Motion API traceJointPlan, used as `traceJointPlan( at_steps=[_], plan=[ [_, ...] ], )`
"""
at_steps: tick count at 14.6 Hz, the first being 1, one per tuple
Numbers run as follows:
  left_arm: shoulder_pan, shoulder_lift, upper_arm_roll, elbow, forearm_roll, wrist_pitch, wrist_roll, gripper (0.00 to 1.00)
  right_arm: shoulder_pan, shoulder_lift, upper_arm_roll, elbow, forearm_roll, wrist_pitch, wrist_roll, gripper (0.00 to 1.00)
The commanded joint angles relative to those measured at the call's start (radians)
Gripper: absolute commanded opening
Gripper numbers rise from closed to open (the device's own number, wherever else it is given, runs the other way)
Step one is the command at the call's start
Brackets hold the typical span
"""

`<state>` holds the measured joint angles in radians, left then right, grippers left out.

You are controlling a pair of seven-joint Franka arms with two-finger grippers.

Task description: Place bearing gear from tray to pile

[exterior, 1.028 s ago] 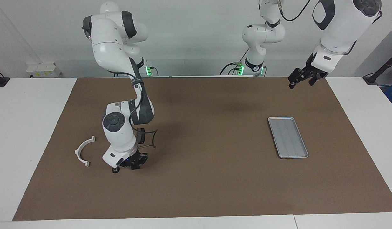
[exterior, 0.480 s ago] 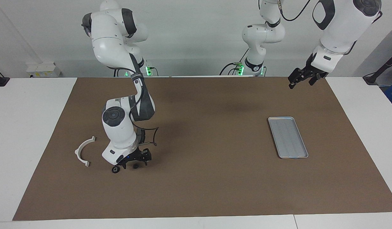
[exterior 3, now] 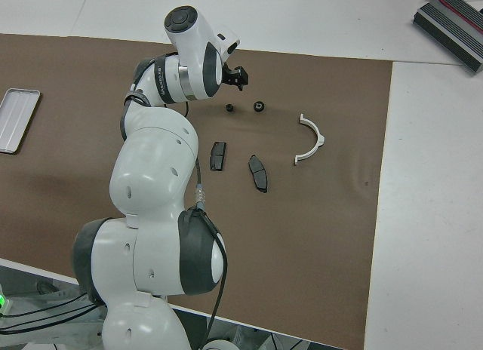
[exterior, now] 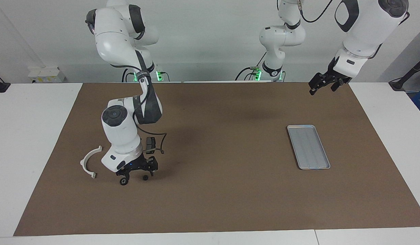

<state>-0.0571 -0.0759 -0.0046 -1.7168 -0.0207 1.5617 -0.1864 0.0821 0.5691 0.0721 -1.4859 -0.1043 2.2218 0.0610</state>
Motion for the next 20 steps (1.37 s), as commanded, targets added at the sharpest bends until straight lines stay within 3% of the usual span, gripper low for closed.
traceJointPlan(
  at_steps=[1,4,9,13,17,20],
  plan=[
    [0.008,-0.018,-0.006,-0.007,-0.001,-0.012,0.008,1.00,-0.013,-0.076,0.011,-0.056,-0.011,-0.001,-0.024,1.00],
    [0.008,-0.019,-0.006,-0.007,-0.001,-0.012,0.008,1.00,-0.022,-0.179,0.012,-0.135,-0.011,-0.007,-0.026,1.00],
    [0.008,-0.018,-0.006,-0.007,-0.001,-0.012,0.008,1.00,-0.059,-0.395,0.017,-0.149,0.009,-0.305,-0.026,1.00],
    [0.008,-0.018,-0.006,-0.007,-0.001,-0.012,0.008,1.00,-0.094,-0.550,0.018,-0.149,0.095,-0.473,-0.027,1.00],
    [0.008,-0.019,-0.006,-0.007,-0.001,-0.012,0.008,1.00,-0.165,-0.641,0.038,-0.134,0.127,-0.603,-0.035,1.00],
    [0.008,-0.018,-0.006,-0.007,-0.001,-0.012,0.008,1.00,-0.232,-0.650,0.081,-0.103,0.129,-0.680,-0.036,1.00]
  ],
)
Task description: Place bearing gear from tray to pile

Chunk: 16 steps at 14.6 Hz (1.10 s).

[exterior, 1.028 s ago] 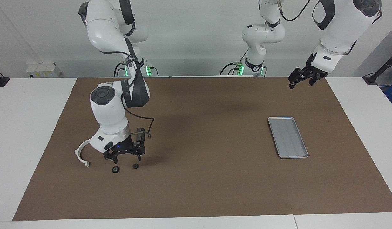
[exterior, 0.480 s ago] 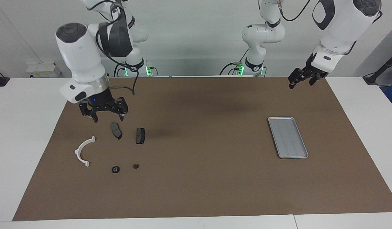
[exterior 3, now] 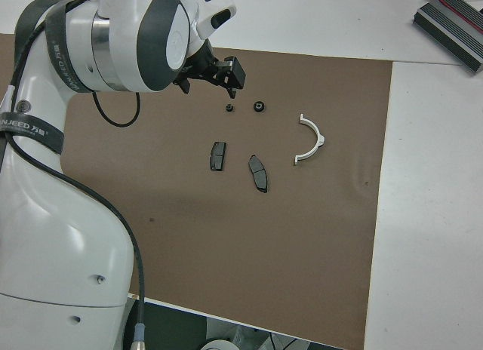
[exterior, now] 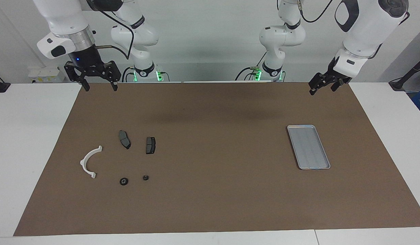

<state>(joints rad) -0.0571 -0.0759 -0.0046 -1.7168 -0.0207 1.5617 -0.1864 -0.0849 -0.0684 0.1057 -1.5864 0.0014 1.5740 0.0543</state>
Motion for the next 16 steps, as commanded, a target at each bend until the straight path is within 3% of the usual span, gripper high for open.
traceJointPlan(
  at_steps=[1,16],
  plan=[
    [0.008,-0.019,-0.006,-0.007,-0.001,-0.012,0.008,1.00,-0.088,-0.018,0.070,0.000,0.026,-0.043,-0.028,1.00],
    [0.008,-0.018,-0.006,-0.007,-0.001,-0.012,0.008,1.00,-0.076,-0.004,0.061,-0.021,0.006,-0.049,-0.018,1.00]
  ],
)
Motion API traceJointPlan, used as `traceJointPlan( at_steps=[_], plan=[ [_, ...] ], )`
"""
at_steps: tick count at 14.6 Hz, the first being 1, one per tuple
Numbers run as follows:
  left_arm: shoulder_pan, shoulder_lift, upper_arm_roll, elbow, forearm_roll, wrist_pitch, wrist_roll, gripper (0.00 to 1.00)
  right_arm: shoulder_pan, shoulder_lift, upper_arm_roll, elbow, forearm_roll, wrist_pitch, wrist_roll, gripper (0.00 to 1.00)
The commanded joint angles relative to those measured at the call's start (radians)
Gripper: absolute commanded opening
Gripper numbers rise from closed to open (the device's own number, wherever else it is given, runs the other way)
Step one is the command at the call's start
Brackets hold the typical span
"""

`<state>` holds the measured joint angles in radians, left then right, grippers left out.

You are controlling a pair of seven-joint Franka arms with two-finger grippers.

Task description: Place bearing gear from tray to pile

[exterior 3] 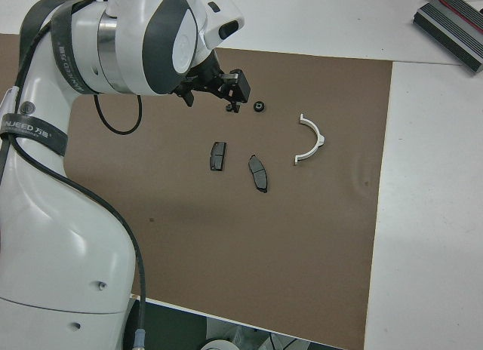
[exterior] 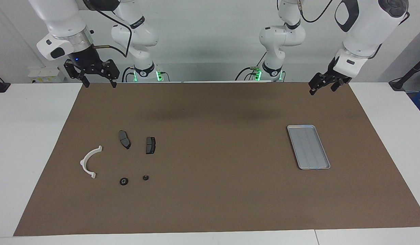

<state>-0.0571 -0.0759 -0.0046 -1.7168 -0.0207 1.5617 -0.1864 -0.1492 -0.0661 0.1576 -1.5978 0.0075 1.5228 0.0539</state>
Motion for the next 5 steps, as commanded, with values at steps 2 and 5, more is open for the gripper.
traceJointPlan(
  at_steps=[2,5],
  plan=[
    [0.008,-0.018,-0.006,-0.007,-0.001,-0.012,0.008,1.00,-0.015,-0.006,0.010,-0.010,0.002,0.002,-0.019,1.00],
    [0.008,-0.018,-0.006,-0.007,-0.001,-0.012,0.008,1.00,-0.020,-0.006,0.011,-0.010,0.002,0.007,-0.023,1.00]
  ],
)
